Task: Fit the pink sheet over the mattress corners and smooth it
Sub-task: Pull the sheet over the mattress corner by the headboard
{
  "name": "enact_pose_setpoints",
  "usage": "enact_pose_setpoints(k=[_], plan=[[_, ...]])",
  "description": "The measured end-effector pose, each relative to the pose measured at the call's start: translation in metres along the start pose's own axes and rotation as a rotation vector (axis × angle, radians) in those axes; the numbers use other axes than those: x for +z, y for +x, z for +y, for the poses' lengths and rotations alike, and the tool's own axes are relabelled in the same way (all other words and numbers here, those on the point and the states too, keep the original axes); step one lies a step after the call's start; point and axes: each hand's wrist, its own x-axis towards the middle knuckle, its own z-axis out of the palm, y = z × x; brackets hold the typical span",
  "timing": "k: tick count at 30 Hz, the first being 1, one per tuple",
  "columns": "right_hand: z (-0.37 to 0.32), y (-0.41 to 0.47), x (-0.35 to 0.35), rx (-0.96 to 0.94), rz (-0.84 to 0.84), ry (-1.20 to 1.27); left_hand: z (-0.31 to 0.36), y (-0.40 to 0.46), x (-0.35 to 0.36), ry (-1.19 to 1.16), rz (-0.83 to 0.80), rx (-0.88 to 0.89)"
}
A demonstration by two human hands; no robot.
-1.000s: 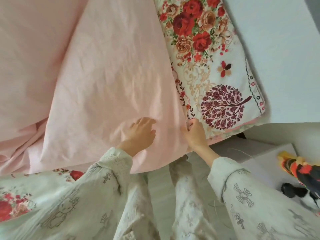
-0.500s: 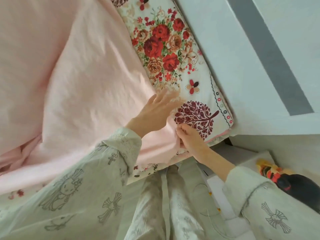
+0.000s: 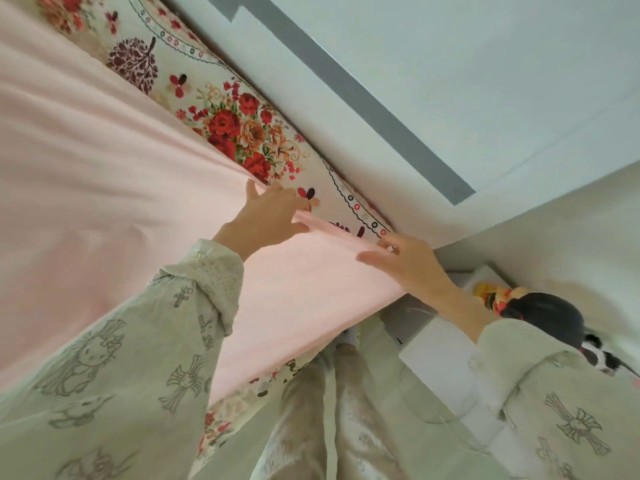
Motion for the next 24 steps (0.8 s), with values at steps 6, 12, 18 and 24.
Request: enact_pose_setpoints(k=[6, 12, 18, 24], plan=[[0.015, 0.001, -0.016, 0.166, 0.041, -0.399, 0.005, -0.006, -0.01, 0.192, 0.112, 0.0], [0.031, -0.013, -0.034, 0.424, 0.259, -0.057, 0.025, -0.007, -0.011, 0.106, 0.126, 0.074], [0.038, -0.031, -0.028, 0.5, 0.411, 0.121, 0.035, -0.012, -0.015, 0.162, 0.134, 0.177], [0.05, -0.053, -0.054, 0.52, 0.375, -0.513, 0.043, -0.017, -0.018, 0.131, 0.059, 0.22]])
